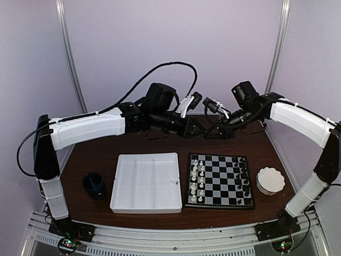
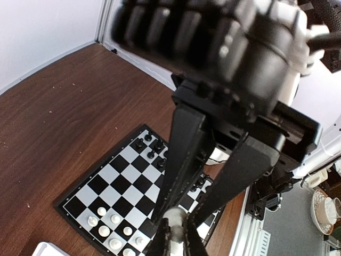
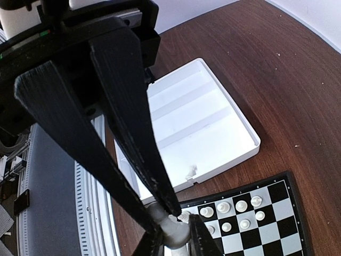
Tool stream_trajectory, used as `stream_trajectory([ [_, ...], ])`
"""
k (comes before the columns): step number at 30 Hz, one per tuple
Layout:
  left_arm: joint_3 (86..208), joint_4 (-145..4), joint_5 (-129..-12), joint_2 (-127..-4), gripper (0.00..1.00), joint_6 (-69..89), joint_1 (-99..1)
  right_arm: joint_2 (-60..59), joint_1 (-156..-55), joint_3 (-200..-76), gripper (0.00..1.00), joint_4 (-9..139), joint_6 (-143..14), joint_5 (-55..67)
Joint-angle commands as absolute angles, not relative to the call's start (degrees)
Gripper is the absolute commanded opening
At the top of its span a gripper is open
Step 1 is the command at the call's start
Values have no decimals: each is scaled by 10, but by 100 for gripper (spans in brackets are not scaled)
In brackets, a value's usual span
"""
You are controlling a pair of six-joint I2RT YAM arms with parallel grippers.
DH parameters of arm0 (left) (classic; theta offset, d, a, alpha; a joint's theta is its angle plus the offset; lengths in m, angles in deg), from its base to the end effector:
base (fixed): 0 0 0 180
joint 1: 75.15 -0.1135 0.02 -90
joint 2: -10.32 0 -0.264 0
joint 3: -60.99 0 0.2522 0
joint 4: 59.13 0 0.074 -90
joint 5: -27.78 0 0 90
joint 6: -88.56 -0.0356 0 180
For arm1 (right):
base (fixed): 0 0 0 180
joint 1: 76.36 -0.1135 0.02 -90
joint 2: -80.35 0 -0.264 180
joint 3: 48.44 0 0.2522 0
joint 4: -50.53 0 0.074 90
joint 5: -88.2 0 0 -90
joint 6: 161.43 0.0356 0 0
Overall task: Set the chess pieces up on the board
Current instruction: Pass from the right arm to the left, then place the pawn on a2.
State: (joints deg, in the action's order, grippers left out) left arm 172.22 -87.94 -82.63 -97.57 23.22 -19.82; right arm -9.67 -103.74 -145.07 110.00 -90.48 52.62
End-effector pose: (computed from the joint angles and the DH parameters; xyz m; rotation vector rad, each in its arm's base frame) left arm 0.2457 -0.3770 0.3333 0.8238 2.0577 -1.1973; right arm 0.2778 0.1765 0.3310 -1.2685 1.9522 1.2324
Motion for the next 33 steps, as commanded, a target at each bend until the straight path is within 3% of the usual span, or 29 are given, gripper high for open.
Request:
stream_trajectory([
  [1,1753,-881,-822,-998,5,219,-198,-93,-1029,-1445,21,1092,-906,530],
  [6,1830,-963,-775,-1055,4,145,-200,-58,-976,-1424,40,1145,-954,506],
  [11,1928,-1048,-723,-1147,4,76,-200,-18,-910,-1390,50,1224,-1004,495],
  [18,2048,-1120,-677,-1263,4,28,-201,69,-888,-1281,56,1146,-984,442],
  [33,2123,-1127,-640,-1366,4,27,-208,60,-888,-1265,57,1153,-1001,445],
])
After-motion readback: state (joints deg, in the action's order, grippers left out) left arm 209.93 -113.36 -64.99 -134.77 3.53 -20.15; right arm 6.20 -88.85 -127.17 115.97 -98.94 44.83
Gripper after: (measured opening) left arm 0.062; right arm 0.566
